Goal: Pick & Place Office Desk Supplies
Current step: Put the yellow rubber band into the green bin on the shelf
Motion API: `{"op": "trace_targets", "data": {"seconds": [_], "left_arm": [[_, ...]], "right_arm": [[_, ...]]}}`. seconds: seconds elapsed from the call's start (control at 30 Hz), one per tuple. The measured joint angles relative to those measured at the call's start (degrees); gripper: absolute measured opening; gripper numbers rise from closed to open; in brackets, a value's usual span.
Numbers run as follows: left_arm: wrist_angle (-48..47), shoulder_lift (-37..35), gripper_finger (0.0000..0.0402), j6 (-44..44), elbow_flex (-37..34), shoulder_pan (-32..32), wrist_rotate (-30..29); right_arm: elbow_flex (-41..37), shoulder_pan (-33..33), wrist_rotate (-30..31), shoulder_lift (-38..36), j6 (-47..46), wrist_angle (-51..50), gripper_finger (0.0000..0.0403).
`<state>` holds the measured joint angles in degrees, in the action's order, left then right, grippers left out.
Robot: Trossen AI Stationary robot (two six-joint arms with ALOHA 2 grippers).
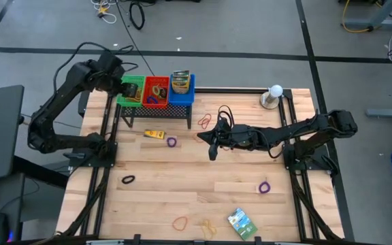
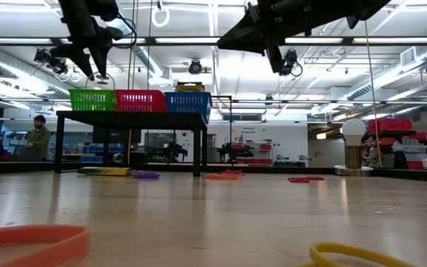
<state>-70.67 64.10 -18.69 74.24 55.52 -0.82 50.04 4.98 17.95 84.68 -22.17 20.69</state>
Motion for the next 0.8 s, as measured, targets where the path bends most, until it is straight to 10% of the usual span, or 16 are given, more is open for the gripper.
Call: {"op": "trace_targets", "data": {"seconds": [0.4,0.8], "left_arm": [[-3.5,13.0,0.0188,0.8,9.2,10.1,13.8],[-14.6,19.6,0.0187,10.6,17.9,12.9,12.9]], "right_arm": [[0.0,-0.1,-0.7,0.0,0.6,0.0,0.0006],[0.0,-0.1,-3.6,0.0,-0.4,-0.1,0.0006]]}}
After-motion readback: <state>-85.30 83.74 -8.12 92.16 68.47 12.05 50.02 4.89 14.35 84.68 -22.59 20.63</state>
